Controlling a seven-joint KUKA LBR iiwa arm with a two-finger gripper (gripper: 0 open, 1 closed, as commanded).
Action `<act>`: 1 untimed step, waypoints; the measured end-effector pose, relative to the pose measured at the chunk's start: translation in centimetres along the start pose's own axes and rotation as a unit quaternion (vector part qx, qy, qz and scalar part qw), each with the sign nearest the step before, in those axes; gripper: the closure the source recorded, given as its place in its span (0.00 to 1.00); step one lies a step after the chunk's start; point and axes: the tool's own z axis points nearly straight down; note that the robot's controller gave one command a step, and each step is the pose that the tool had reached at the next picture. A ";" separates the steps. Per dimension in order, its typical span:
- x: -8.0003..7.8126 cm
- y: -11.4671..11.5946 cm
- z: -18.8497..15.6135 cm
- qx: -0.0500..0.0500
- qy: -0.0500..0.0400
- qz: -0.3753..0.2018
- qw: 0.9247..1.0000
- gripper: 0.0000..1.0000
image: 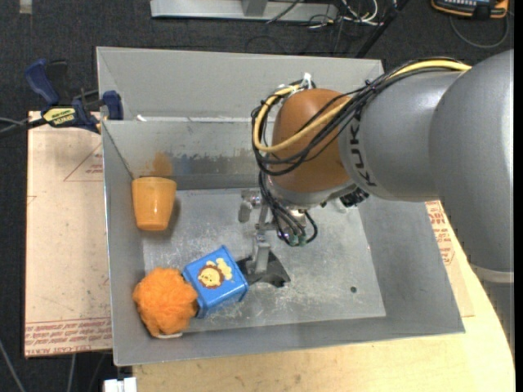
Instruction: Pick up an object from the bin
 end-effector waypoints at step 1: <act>0.8 -2.2 3.0 0.000 0.003 -0.043 0.999 0.00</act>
Offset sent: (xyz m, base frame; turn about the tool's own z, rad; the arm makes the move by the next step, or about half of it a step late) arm -0.0315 -0.0171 -0.0424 -0.1696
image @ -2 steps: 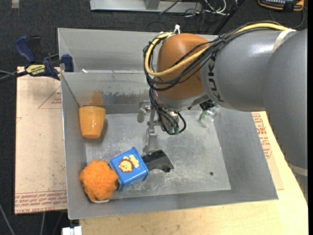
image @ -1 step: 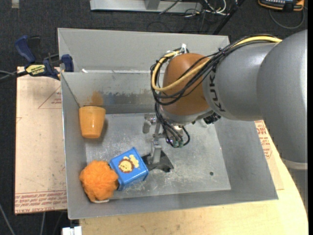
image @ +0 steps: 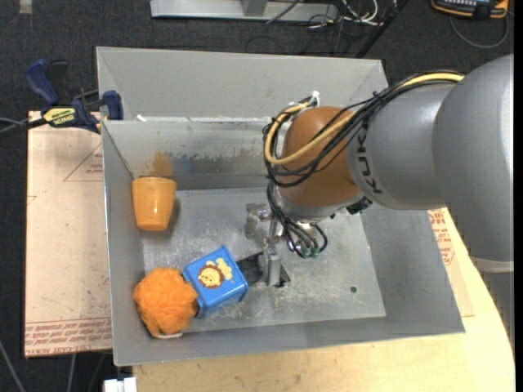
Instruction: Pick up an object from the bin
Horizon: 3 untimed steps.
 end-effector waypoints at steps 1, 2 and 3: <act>0.9 0.5 -0.3 0.001 -0.024 -0.039 0.999 1.00; 0.9 0.5 -0.3 0.001 -0.024 -0.039 0.999 1.00; 1.5 0.2 -2.9 0.000 -0.013 -0.039 0.999 1.00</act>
Offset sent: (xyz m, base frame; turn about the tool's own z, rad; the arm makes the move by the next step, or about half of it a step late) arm 0.0000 0.0000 0.0000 0.0000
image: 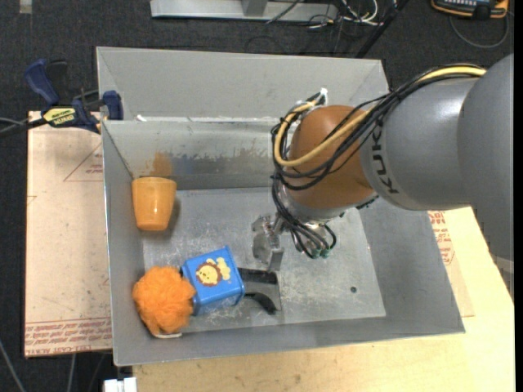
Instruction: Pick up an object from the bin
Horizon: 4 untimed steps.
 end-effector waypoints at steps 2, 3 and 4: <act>3.9 0.0 -6.4 0.000 -0.012 0.070 0.997 0.00; 3.9 0.0 -6.2 0.000 -0.011 0.070 0.998 0.00; 4.5 1.4 -5.2 0.001 -0.014 0.032 0.999 0.00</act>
Offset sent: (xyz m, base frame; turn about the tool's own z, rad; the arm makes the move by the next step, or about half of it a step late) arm 0.0000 0.0000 0.0000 0.0000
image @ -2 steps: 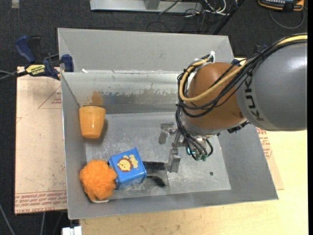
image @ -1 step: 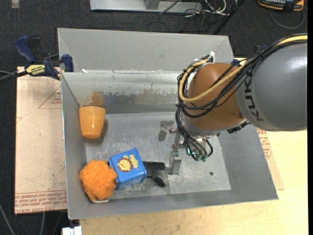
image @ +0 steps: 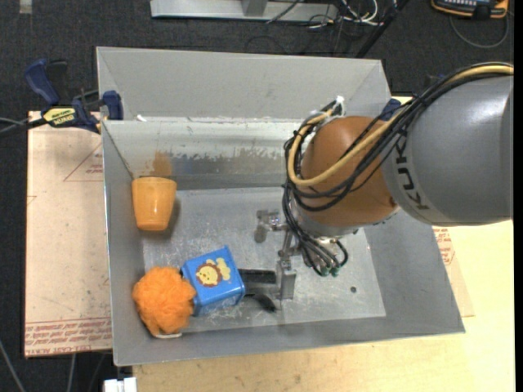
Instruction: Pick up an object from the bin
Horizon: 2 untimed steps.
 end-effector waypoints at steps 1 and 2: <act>-1.5 0.0 5.5 -0.003 0.000 -0.105 0.994 0.00; -1.0 -0.6 8.1 -0.001 0.002 -0.138 0.990 0.00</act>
Offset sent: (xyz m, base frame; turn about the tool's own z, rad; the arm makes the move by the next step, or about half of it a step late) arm -0.0148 -0.0031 -0.0828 -0.5110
